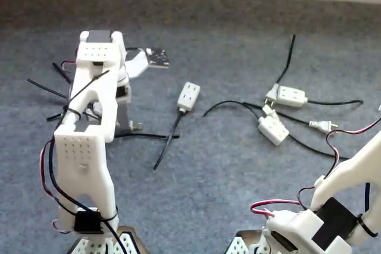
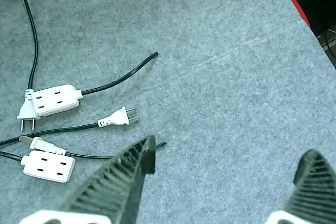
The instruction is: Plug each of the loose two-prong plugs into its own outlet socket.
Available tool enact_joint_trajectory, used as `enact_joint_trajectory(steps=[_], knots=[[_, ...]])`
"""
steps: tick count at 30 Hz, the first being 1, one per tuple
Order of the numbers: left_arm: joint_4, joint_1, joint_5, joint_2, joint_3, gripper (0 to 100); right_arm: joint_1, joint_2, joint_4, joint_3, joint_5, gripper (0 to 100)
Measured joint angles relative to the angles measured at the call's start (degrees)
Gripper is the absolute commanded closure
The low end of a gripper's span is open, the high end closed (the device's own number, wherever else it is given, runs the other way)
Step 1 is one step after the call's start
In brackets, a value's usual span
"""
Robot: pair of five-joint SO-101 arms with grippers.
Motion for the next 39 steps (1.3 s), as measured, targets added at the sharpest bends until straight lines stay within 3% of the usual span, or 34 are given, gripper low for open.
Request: enact_joint_trajectory(steps=[9,25,28,34,39], knots=[[0.53,0.26,-5.89,0.79,0.44,69,0.00,0.00,0.00,0.00,0.00,59.8],[0.97,0.35,-6.07,9.93,-1.67,69,0.00,0.00,0.00,0.00,0.00,59.8],[1.14,0.35,-6.07,12.48,-4.57,75,0.00,0.00,0.00,0.00,0.00,59.8],[1.32,-0.18,-6.24,14.77,-8.79,98,0.00,0.00,0.00,0.00,0.00,59.8],[1.49,-0.26,-6.24,15.12,-12.92,98,0.00,0.00,0.00,0.00,0.00,59.8]])
